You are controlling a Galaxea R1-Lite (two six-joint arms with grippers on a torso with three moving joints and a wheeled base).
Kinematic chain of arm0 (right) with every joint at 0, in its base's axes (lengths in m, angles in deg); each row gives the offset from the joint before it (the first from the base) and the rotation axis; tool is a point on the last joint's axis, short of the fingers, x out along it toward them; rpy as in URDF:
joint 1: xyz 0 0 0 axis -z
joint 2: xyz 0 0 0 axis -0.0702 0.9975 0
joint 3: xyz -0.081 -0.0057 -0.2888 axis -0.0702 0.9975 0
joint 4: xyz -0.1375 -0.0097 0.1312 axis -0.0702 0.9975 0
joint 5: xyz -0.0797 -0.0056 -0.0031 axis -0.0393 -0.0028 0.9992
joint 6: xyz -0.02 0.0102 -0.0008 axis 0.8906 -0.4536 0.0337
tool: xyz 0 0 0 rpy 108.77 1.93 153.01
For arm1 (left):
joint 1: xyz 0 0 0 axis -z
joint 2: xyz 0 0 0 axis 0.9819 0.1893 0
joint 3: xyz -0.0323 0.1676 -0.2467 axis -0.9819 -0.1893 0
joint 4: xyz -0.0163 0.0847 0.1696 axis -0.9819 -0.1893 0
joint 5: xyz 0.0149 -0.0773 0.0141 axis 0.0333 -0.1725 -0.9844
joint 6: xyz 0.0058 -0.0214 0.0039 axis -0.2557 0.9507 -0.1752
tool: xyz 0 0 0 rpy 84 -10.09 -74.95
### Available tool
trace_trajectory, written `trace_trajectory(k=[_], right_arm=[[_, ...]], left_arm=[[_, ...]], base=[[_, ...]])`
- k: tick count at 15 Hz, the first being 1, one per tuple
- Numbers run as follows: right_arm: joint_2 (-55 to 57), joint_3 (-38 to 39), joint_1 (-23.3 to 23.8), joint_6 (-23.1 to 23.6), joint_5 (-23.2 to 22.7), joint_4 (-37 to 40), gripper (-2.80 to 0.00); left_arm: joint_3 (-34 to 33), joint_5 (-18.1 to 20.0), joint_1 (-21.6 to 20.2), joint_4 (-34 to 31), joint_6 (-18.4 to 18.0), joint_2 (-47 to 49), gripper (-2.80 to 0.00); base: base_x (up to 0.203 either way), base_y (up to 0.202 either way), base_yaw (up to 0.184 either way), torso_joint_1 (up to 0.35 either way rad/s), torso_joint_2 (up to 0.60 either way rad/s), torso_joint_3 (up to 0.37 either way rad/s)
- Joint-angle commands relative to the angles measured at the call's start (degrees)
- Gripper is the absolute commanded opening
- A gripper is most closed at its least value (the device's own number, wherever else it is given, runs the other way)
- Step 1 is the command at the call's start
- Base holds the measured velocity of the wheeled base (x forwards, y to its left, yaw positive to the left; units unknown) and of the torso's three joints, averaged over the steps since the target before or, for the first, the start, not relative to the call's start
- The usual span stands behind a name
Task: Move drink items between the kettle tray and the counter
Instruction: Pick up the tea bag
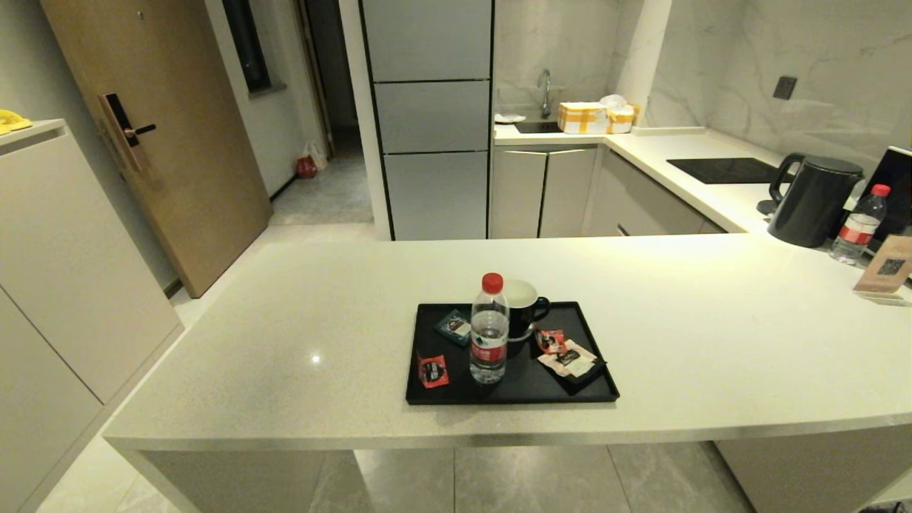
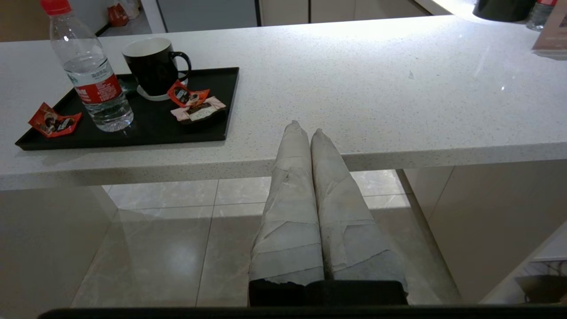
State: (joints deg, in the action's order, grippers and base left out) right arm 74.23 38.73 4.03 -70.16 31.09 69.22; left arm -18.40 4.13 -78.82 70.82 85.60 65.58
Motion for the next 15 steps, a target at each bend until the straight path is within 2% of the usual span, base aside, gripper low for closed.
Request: trace_trajectory(k=[1,4,6,8,10,11,13,15], right_arm=[[0.1,0.1,0.0,0.0,0.0,0.0,-2.8],[0.1,0.1,0.0,0.0,0.0,0.0,-2.8],[0.1,0.1,0.0,0.0,0.0,0.0,-2.8],[0.1,0.1,0.0,0.0,0.0,0.0,-2.8],[0.1,0.1,0.0,0.0,0.0,0.0,-2.8],[0.1,0.1,0.0,0.0,0.0,0.0,-2.8],[0.1,0.1,0.0,0.0,0.0,0.0,-2.8],[0.1,0.1,0.0,0.0,0.0,0.0,-2.8]], left_arm=[[9.7,1.2,0.5,-7.9,0.3,16.5,-2.8],[25.3,6.3,1.7,-22.2,0.6,46.9,-2.8],[35.2,10.7,2.5,-31.4,-0.4,61.8,-2.8],[47.3,16.2,4.3,-42.6,-5.1,75.8,-2.8],[60.7,22.7,6.4,-52.5,-8.3,86.8,-2.8],[66.2,27.1,7.5,-55.6,-9.5,91.5,-2.8],[72.9,34.9,10.3,-59.8,-11.2,97.2,-2.8],[75.0,35.7,12.4,-60.4,-11.0,101.5,-2.8]], base=[[0.0,0.0,0.0,0.0,0.0,0.0],[0.0,0.0,0.0,0.0,0.0,0.0],[0.0,0.0,0.0,0.0,0.0,0.0],[0.0,0.0,0.0,0.0,0.0,0.0],[0.0,0.0,0.0,0.0,0.0,0.0],[0.0,0.0,0.0,0.0,0.0,0.0],[0.0,0.0,0.0,0.0,0.0,0.0],[0.0,0.0,0.0,0.0,0.0,0.0]])
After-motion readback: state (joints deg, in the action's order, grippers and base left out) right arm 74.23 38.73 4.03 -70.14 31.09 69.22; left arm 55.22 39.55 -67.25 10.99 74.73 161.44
